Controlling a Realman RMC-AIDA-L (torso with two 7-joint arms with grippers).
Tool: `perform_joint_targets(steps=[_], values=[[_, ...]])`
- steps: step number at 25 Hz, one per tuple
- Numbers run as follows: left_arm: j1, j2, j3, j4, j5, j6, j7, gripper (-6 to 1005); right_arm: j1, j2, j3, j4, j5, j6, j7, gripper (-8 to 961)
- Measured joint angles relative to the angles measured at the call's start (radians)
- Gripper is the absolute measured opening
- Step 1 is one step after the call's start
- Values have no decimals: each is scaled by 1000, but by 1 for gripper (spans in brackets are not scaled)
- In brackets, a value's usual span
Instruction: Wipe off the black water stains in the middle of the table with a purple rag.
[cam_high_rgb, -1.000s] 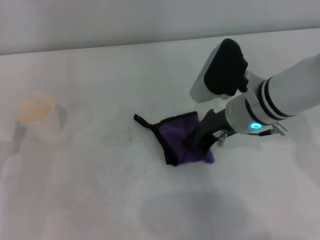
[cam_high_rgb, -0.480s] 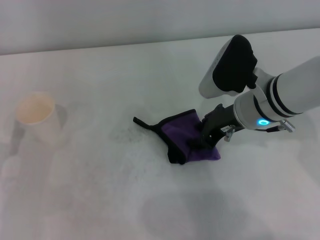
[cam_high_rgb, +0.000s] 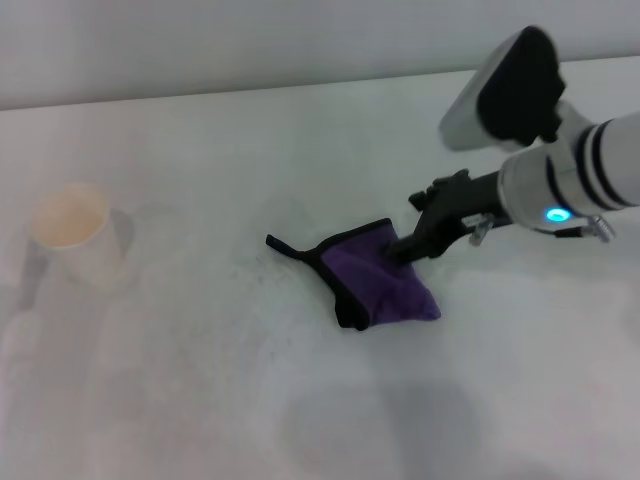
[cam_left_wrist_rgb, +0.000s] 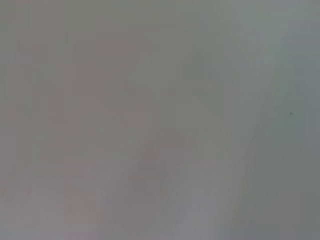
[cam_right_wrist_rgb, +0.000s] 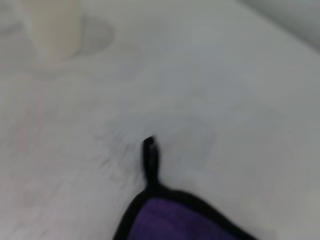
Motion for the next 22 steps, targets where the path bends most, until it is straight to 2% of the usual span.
perform_joint_targets(steps=[2, 6, 8, 14, 19, 22], values=[[0, 0, 0, 0, 0, 0, 0, 890, -12, 0, 47, 4, 54, -1, -35, 877], [0, 0, 0, 0, 0, 0, 0, 890, -36, 0, 170, 46, 237, 1, -157, 876], [0, 0, 0, 0, 0, 0, 0, 890, -45, -1, 256, 102, 389, 22, -264, 875], [0, 0, 0, 2, 0, 0, 0, 890, -41, -2, 573, 438, 834, 205, -660, 873], [0, 0, 0, 0, 1, 0, 0, 889, -48, -3, 801, 702, 1035, 270, -947, 873], [-1, 0, 0, 0, 1, 0, 0, 889, -50, -3, 943, 855, 1087, 271, -1249, 874]])
